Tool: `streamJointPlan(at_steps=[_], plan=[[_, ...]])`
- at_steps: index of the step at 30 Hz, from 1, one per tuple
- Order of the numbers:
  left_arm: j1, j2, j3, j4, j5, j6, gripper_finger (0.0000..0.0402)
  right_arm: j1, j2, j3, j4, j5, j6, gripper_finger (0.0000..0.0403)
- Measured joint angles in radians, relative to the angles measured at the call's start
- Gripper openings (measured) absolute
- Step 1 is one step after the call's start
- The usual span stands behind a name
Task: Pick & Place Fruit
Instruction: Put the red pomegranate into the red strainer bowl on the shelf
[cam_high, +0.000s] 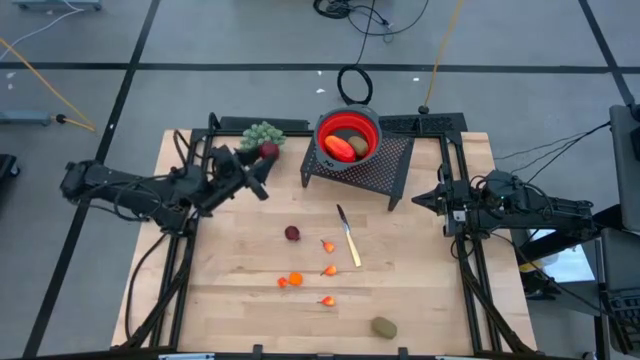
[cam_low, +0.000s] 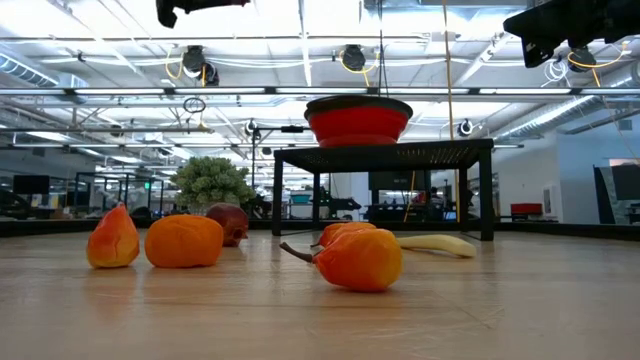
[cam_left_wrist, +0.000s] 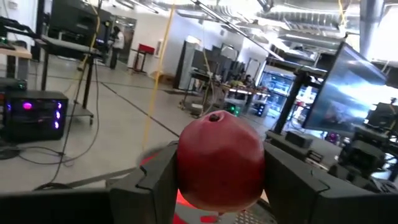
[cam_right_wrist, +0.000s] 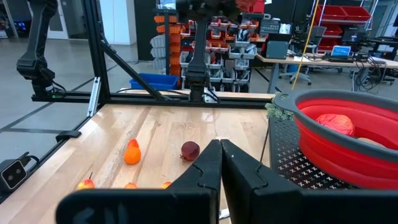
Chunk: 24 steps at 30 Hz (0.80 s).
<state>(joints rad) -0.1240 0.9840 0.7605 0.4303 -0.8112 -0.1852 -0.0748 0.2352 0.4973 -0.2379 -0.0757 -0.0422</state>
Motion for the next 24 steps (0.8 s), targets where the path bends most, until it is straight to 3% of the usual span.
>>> streamJointPlan(at_steps=[5, 16, 24], plan=[[0.057, 0.063, 0.097, -0.088, 0.073, 0.045, 0.0195, 0.000, 0.000, 0.000, 0.000, 0.000, 0.000, 0.0004], [0.227, 0.326, 0.516, -0.529, 0.316, 0.049, 0.0195, 0.000, 0.000, 0.000, 0.000, 0.000, 0.003, 0.0004], [0.358, 0.484, 0.673, -0.572, 0.537, 0.051, 0.0195, 0.000, 0.000, 0.000, 0.000, 0.000, 0.003, 0.0004]])
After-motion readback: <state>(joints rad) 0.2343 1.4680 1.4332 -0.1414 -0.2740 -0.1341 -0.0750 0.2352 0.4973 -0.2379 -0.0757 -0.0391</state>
